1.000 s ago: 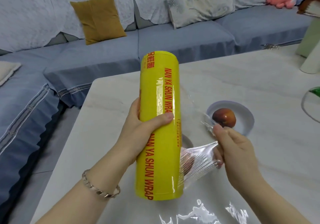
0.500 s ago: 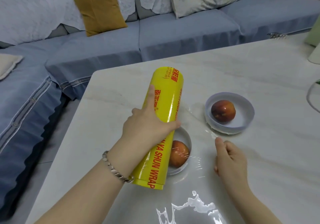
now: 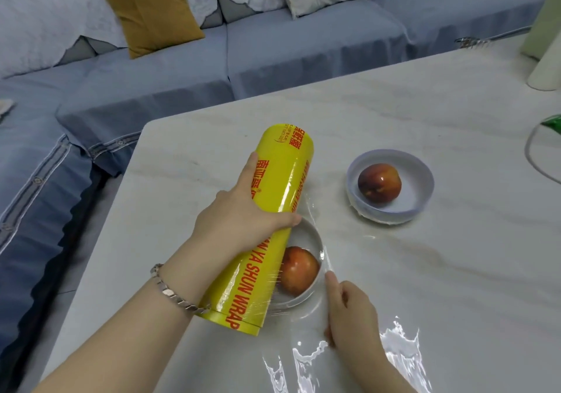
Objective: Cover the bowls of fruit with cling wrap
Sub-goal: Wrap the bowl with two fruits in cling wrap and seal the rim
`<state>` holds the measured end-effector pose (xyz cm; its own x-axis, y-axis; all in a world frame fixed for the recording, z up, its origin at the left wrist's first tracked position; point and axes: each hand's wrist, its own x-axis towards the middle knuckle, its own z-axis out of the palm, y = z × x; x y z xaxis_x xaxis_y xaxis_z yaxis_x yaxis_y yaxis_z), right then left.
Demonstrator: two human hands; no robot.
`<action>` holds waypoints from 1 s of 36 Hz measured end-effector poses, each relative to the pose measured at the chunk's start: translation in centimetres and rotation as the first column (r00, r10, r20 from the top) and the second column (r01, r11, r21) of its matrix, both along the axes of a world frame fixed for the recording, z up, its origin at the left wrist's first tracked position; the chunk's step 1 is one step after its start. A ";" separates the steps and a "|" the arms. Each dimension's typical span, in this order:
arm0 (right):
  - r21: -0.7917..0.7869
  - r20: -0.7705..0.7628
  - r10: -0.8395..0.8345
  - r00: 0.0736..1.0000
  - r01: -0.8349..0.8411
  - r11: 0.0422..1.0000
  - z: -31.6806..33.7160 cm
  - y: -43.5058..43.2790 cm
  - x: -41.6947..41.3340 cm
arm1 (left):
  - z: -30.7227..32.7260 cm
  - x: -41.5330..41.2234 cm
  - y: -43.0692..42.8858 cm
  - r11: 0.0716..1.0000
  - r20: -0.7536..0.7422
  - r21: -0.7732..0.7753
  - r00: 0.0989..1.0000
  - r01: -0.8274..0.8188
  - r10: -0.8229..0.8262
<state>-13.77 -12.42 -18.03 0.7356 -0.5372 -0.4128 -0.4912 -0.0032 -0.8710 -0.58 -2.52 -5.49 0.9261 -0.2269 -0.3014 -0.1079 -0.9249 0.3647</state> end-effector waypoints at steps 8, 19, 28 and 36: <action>-0.118 -0.050 0.091 0.995 -0.097 0.988 0.9 -2.3 -1.5 | 0.0 0.2 0.1 0.999 -0.002 -0.040 1.000 -0.006 0.006; 0.327 0.083 0.128 0.988 -0.148 0.933 3.9 -4.9 10.2 | 0.2 -0.3 0.1 0.999 -0.001 -0.045 1.000 0.013 -0.013; 0.690 0.041 -0.339 0.940 0.218 0.690 3.7 -3.8 11.8 | 0.2 0.0 0.3 0.999 -0.004 -0.051 1.000 0.009 -0.009; 0.335 0.199 -0.178 0.964 0.104 0.936 2.7 -3.7 9.5 | 0.0 -0.3 -0.4 1.000 0.019 0.009 1.000 0.000 0.000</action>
